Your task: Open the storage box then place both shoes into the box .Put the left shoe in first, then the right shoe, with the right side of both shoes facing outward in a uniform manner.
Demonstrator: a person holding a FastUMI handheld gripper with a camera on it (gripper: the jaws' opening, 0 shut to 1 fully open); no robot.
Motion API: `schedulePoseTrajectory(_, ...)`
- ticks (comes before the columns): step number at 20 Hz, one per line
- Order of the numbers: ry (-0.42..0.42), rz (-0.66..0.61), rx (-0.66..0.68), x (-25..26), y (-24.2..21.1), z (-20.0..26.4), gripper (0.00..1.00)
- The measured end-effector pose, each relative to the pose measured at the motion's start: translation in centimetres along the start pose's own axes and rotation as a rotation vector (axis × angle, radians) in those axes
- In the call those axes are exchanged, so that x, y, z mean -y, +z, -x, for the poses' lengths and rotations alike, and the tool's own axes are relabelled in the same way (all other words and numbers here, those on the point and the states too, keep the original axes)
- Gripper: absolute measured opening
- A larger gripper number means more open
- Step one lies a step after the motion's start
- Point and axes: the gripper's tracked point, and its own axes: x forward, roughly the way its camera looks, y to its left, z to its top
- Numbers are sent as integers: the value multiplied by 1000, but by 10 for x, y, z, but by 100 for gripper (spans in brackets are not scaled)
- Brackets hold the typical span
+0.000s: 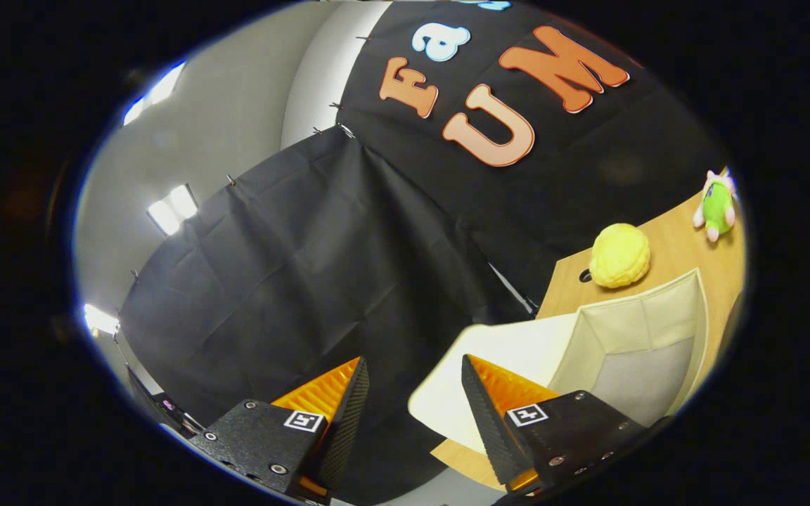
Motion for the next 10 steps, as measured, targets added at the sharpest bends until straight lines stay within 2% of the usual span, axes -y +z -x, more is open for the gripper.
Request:
schedulePoseTrajectory(5,-214,142,54,66,19,61,91)
schedulePoseTrajectory(10,-427,205,79,144,38,124,95)
